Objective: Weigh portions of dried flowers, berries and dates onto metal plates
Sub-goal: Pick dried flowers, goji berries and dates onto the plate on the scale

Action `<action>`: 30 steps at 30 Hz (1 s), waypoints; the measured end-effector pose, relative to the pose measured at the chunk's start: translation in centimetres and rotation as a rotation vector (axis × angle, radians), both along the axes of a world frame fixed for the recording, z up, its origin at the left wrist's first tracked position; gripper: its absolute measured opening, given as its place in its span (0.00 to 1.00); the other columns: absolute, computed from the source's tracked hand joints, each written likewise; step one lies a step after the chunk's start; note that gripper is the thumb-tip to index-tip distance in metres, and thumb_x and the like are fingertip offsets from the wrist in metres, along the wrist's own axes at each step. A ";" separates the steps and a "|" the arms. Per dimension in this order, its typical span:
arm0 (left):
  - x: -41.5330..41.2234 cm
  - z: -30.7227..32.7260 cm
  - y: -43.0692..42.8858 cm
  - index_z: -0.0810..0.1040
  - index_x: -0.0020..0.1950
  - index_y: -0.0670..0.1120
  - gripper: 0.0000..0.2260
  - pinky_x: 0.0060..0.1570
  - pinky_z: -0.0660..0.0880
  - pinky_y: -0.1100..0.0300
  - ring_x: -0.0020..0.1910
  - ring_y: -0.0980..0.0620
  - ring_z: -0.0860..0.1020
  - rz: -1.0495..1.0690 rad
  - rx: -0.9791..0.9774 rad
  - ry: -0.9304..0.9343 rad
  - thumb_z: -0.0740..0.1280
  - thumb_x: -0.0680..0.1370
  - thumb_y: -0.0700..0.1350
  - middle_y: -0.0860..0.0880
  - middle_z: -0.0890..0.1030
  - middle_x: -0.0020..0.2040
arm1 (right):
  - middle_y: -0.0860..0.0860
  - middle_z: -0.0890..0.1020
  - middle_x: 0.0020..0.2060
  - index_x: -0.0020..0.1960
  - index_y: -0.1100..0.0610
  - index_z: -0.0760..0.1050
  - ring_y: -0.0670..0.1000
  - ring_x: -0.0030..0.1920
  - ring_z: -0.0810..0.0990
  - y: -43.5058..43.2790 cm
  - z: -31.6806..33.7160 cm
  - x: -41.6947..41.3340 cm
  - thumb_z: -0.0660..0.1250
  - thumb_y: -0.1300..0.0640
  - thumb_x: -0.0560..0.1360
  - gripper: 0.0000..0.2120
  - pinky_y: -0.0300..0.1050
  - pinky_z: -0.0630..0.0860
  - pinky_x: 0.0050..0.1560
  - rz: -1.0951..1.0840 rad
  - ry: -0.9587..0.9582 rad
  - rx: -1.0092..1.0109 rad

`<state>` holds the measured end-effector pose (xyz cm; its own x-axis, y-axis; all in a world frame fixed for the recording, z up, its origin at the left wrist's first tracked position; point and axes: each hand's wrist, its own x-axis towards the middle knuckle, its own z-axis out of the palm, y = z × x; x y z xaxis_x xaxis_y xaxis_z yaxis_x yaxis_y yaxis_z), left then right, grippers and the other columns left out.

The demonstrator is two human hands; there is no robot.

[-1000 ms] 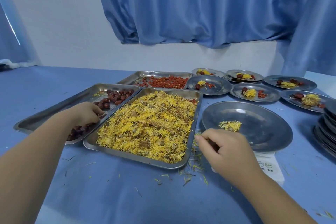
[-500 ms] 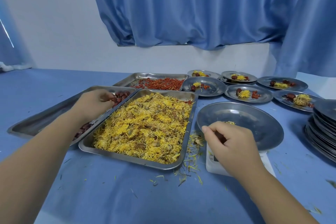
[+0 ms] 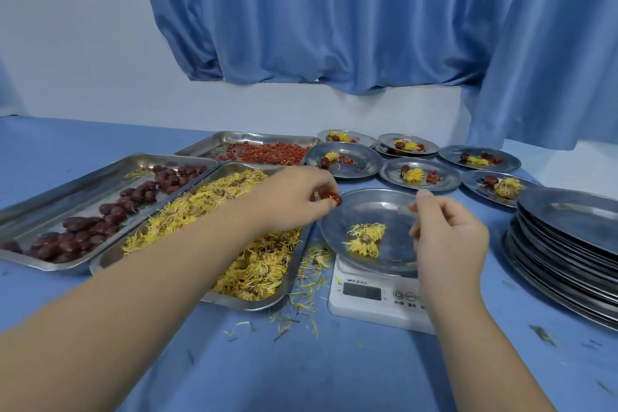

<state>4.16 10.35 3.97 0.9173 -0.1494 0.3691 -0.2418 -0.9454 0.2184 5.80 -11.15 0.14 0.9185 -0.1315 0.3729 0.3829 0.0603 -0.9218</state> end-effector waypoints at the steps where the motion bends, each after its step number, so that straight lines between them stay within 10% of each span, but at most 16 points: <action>1: 0.3 -0.2 -0.7 0.78 0.53 0.55 0.06 0.44 0.73 0.61 0.45 0.61 0.75 -0.016 0.026 0.033 0.66 0.77 0.50 0.58 0.78 0.47 | 0.49 0.73 0.23 0.34 0.57 0.76 0.47 0.24 0.66 0.0 0.0 0.1 0.64 0.50 0.76 0.15 0.40 0.63 0.24 0.001 0.011 0.013; 20: 3.1 1.2 3.2 0.79 0.59 0.52 0.11 0.61 0.70 0.57 0.58 0.56 0.73 0.081 0.089 0.128 0.64 0.78 0.45 0.54 0.77 0.59 | 0.51 0.70 0.24 0.34 0.56 0.77 0.48 0.25 0.67 1.8 1.6 0.2 0.64 0.50 0.77 0.15 0.38 0.64 0.24 0.272 0.079 -0.031; 30: 9.8 2.4 13.6 0.79 0.51 0.49 0.07 0.29 0.72 0.62 0.35 0.53 0.79 0.532 -0.125 0.130 0.62 0.78 0.42 0.50 0.82 0.45 | 0.49 0.81 0.28 0.37 0.51 0.80 0.44 0.25 0.76 2.4 7.5 10.0 0.65 0.47 0.74 0.12 0.32 0.70 0.27 0.487 -0.104 -0.543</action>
<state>13.95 23.94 6.41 0.8932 0.3844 0.2333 0.2981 -0.8947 0.3327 15.78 -8.77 7.61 0.7820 0.5104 0.3578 0.5163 -0.2089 -0.8306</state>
